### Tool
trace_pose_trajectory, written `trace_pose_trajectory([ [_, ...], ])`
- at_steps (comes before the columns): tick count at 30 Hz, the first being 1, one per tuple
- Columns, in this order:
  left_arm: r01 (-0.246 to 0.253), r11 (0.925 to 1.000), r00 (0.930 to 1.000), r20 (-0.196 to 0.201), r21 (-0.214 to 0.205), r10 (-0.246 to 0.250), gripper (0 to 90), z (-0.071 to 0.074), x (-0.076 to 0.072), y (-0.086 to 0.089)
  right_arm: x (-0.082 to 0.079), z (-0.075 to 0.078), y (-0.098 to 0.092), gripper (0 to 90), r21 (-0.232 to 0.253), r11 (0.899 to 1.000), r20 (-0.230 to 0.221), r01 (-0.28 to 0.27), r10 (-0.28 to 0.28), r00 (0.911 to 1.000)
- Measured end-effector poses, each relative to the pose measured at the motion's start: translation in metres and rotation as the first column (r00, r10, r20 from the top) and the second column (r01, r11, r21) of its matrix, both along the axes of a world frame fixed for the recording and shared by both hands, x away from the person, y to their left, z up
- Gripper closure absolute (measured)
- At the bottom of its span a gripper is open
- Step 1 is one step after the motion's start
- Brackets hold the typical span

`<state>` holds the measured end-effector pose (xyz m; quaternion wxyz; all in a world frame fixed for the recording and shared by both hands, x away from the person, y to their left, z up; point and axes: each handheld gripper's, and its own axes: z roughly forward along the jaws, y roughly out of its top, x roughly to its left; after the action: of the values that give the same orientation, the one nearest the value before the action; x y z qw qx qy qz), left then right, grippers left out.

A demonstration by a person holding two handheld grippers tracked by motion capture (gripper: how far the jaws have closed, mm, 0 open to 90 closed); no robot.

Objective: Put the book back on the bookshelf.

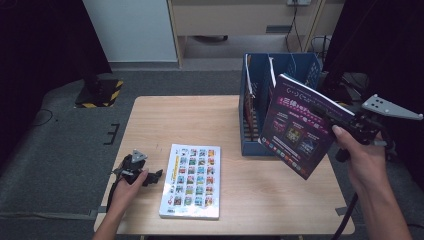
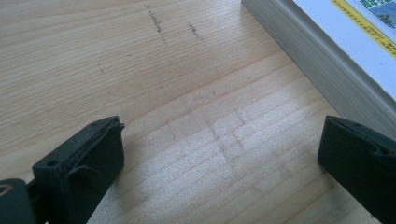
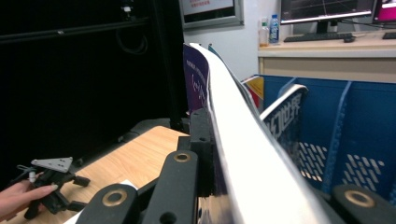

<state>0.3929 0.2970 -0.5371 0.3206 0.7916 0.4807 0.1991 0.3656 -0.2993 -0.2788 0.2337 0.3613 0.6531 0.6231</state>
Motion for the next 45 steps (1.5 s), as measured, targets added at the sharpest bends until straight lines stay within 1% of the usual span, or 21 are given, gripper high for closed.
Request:
trace_pose_trajectory([
  [1, 0.0, 1.0, 1.0, 0.0, 0.0, 0.0, 0.0, 0.0, 0.0, 0.0, 0.001, 0.001, -0.002, 84.0, -0.013, 1.0, -0.004, 0.013, -0.013, 0.9999],
  [4, 0.0, 1.0, 1.0, 0.0, 0.0, 0.0, 0.0, 0.0, 0.0, 0.0, 0.002, 0.002, -0.005, 84.0, -0.017, 1.0, -0.009, 0.026, -0.026, 0.9996],
  [8, -0.001, 1.0, 1.0, 0.0, 0.0, 0.001, 0.0, 0.0, 0.0, 0.0, 0.002, 0.007, -0.011, 84.0, -0.016, 0.999, -0.011, 0.05, -0.05, 0.9987],
  [9, -0.002, 1.0, 1.0, -0.001, 0.0, 0.002, 0.0, 0.0, 0.0, 0.0, 0.002, 0.011, -0.013, 84.0, -0.017, 0.998, -0.01, 0.066, -0.066, 0.9978],
  [10, -0.002, 1.0, 1.0, -0.001, 0.0, 0.002, 0.0, 0.0, 0.0, 0.0, 0.002, 0.011, -0.013, 84.0, -0.017, 0.998, -0.01, 0.066, -0.066, 0.9978],
  [11, -0.003, 1.0, 1.0, -0.002, -0.001, 0.003, 0.0, 0.0, 0.0, -0.001, 0.002, 0.013, -0.014, 84.0, -0.022, 0.997, -0.007, 0.08, -0.08, 0.9968],
  [15, -0.003, 1.0, 1.0, -0.002, -0.001, 0.003, 0.0, 0.0, 0.0, -0.001, 0.003, 0.017, -0.014, 84.0, -0.043, 0.995, -0.008, 0.091, -0.092, 0.9957],
  [23, -0.012, 0.9999, 0.9999, -0.003, -0.004, 0.012, 0.0, 0.0, 0.0, -0.002, 0.014, 0.021, -0.014, 84.1, -0.071, 0.987, -0.02, 0.142, -0.144, 0.9894],
  [27, -0.014, 0.9999, 0.9999, -0.003, -0.003, 0.014, 0.0, 0.0, 0.0, -0.002, 0.018, 0.022, -0.013, 84.1, -0.076, 0.984, -0.024, 0.159, -0.161, 0.9867],
  [31, -0.016, 0.9999, 0.9999, -0.004, -0.003, 0.016, 0.0, 0.0, 0.0, -0.002, 0.025, 0.023, -0.01, 84.0, -0.089, 0.979, -0.016, 0.186, -0.188, 0.9821],
  [32, -0.017, 0.9999, 0.9999, -0.003, -0.004, 0.017, 0.0, 0.0, 0.0, -0.002, 0.026, 0.023, -0.009, 84.1, -0.089, 0.977, -0.014, 0.193, -0.195, 0.9807],
  [33, -0.017, 0.9999, 0.9999, -0.004, -0.003, 0.017, 0.0, 0.0, 0.0, -0.002, 0.029, 0.024, -0.008, 84.1, -0.093, 0.973, -0.011, 0.212, -0.214, 0.9767],
  [34, -0.017, 0.9999, 0.9999, -0.004, -0.004, 0.017, 0.0, 0.0, 0.0, -0.003, 0.029, 0.024, -0.008, 84.1, -0.093, 0.973, -0.011, 0.212, -0.214, 0.9767],
  [35, -0.017, 0.9999, 0.9999, -0.004, -0.003, 0.017, 0.0, 0.0, 0.0, -0.003, 0.033, 0.025, -0.008, 84.1, -0.091, 0.968, -0.009, 0.234, -0.236, 0.9718],
  [37, -0.017, 0.9998, 0.9998, -0.004, -0.003, 0.017, 0.0, 0.0, 0.0, -0.003, 0.034, 0.025, -0.007, 84.0, -0.093, 0.966, -0.005, 0.241, -0.243, 0.97],
  [39, -0.018, 0.9998, 0.9998, -0.003, -0.003, 0.018, 0.0, 0.0, 0.0, -0.003, 0.039, 0.028, -0.006, 84.1, -0.093, 0.958, 0.002, 0.271, -0.272, 0.9624],
  [40, -0.018, 0.9998, 0.9998, -0.003, -0.003, 0.018, 0.0, 0.0, 0.0, -0.003, 0.039, 0.028, -0.006, 84.1, -0.093, 0.958, 0.002, 0.271, -0.272, 0.9624],
  [41, -0.018, 0.9998, 0.9998, -0.003, -0.003, 0.018, 0.0, 0.0, 0.0, -0.003, 0.04, 0.028, -0.005, 84.1, -0.093, 0.956, 0.0, 0.279, -0.28, 0.9599],
  [42, -0.018, 0.9998, 0.9998, -0.003, -0.003, 0.018, 0.0, 0.0, 0.0, -0.003, 0.043, 0.029, -0.004, 84.1, -0.097, 0.951, 0.003, 0.294, -0.295, 0.9554],
  [44, -0.019, 0.9998, 0.9998, -0.003, -0.004, 0.019, 0.0, 0.0, 0.0, -0.003, 0.046, 0.031, -0.002, 84.1, -0.097, 0.945, 0.001, 0.312, -0.314, 0.9495],
  [45, -0.019, 0.9998, 0.9998, -0.003, -0.003, 0.019, 0.0, 0.0, 0.0, -0.003, 0.05, 0.032, 0.001, 84.0, -0.101, 0.939, 0.006, 0.329, -0.33, 0.944],
])
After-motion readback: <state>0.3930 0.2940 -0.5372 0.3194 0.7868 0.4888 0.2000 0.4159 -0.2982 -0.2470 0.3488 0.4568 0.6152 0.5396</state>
